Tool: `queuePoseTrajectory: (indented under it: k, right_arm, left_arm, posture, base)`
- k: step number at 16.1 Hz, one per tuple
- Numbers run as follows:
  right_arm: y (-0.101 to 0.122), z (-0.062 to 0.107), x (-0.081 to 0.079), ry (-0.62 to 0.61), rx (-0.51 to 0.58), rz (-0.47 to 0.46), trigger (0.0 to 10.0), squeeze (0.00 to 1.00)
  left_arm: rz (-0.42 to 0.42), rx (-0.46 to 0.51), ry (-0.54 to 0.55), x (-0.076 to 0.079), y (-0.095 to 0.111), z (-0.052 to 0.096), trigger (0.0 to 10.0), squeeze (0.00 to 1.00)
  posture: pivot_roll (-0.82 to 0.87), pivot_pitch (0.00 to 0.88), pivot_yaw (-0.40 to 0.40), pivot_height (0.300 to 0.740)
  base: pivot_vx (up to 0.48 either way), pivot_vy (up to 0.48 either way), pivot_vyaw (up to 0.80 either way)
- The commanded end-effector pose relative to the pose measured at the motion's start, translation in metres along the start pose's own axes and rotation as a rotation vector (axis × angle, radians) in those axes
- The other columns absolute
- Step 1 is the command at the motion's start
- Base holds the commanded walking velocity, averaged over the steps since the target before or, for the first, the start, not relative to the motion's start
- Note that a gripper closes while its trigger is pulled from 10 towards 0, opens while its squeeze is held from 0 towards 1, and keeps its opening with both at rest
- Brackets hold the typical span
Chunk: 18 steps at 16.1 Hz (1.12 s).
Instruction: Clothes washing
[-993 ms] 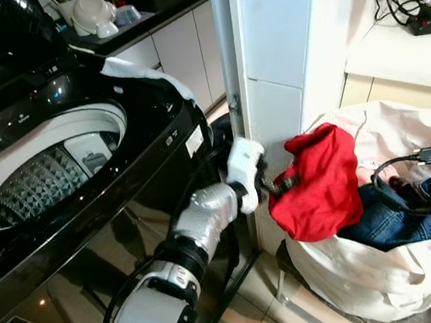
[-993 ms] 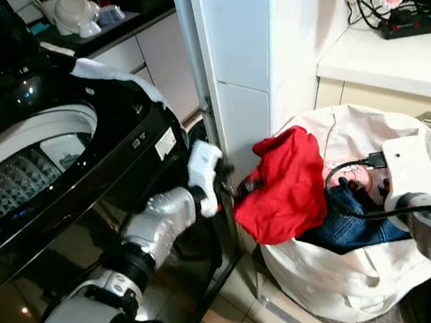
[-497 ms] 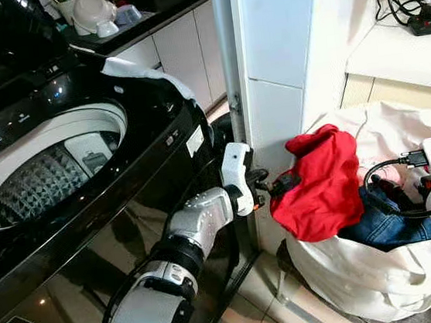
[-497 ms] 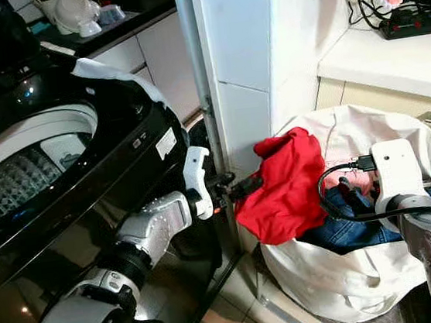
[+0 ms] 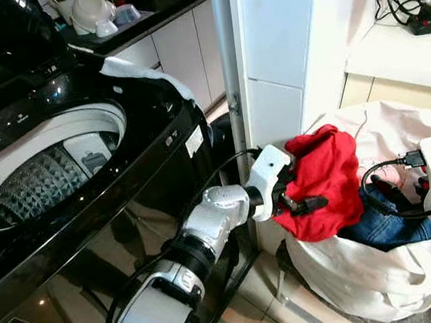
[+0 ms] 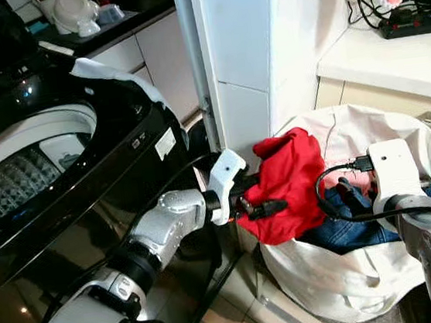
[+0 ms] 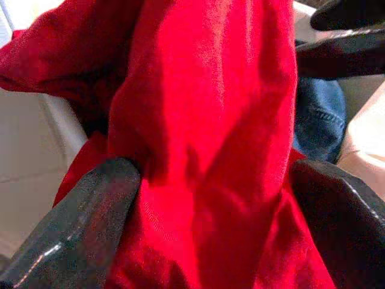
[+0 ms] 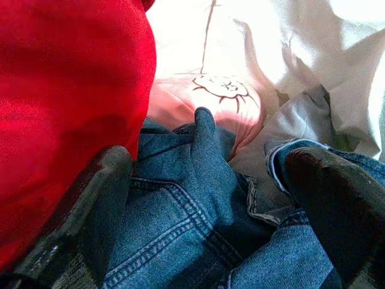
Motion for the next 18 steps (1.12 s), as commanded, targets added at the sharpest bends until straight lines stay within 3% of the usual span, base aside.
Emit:
queuePoseTrajectory:
  k: [1, 2, 3, 5, 8, 10, 14, 18]
  right_arm:
    - [0.007, 0.003, -0.007, 0.039, 0.015, 0.022, 10.0, 1.0]
    - [0.005, 0.004, -0.013, 0.087, 0.001, 0.033, 10.0, 0.82]
    - [0.0, 0.01, -0.027, 0.2, -0.015, 0.078, 10.0, 0.0]
    - [-0.003, 0.021, -0.045, 0.345, 0.003, 0.15, 10.0, 0.0]
    - [0.006, 0.028, -0.048, 0.388, 0.106, 0.178, 10.0, 0.0]
    - [0.007, 0.044, -0.056, 0.497, 0.169, 0.199, 10.0, 0.0]
    - [-0.007, 0.053, -0.046, 0.528, 0.149, 0.211, 10.0, 0.0]
    - [-0.008, 0.056, -0.05, 0.564, 0.164, 0.227, 10.0, 0.0]
  left_arm:
    - [0.046, 0.019, -0.086, 0.033, 0.001, -0.023, 3.9, 0.0]
    - [0.048, 0.019, -0.089, 0.033, 0.0, -0.023, 0.0, 0.0]
    - [0.044, 0.013, -0.09, 0.033, -0.001, -0.022, 0.0, 0.0]
    - [0.051, 0.009, -0.075, 0.031, -0.003, -0.022, 0.0, 0.0]
    - [0.064, 0.007, -0.072, 0.03, -0.003, -0.022, 0.0, 0.0]
    - [0.066, 0.004, -0.082, 0.03, -0.004, -0.02, 0.0, 0.0]
    - [0.08, 0.005, -0.106, 0.033, -0.008, -0.018, 0.0, 0.0]
    - [0.085, -0.004, -0.131, 0.035, -0.01, -0.017, 0.0, 0.0]
  posture:
    - [-0.21, 0.0, 0.115, 0.74]
    - [-0.2, 0.0, 0.116, 0.74]
    - [-0.2, 0.0, 0.116, 0.74]
    - [-0.2, 0.0, 0.116, 0.74]
    - [-0.2, 0.0, 0.116, 0.74]
    - [-0.2, 0.0, 0.117, 0.74]
    - [-0.21, 0.0, 0.119, 0.74]
    - [-0.21, 0.0, 0.122, 0.74]
  base:
    - [0.0, 0.0, 0.0]
    - [0.0, 0.0, 0.0]
    - [0.0, 0.0, 0.0]
    - [0.0, 0.0, 0.0]
    - [0.0, 0.0, 0.0]
    - [0.0, 0.0, 0.0]
    - [0.0, 0.0, 0.0]
    - [0.0, 0.0, 0.0]
Point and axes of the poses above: a point about 5 cm out from each wrist's last joint towards the gripper, its own z axis pointing back from the gripper into the wrist, its own y axis along the axis of the wrist's last joint, x = y × z, the point moved 4 cm from there along -z, pointing out of the wrist towards the gripper, and after that the axes turned 3 degrees about z, right-handed, at the moved point
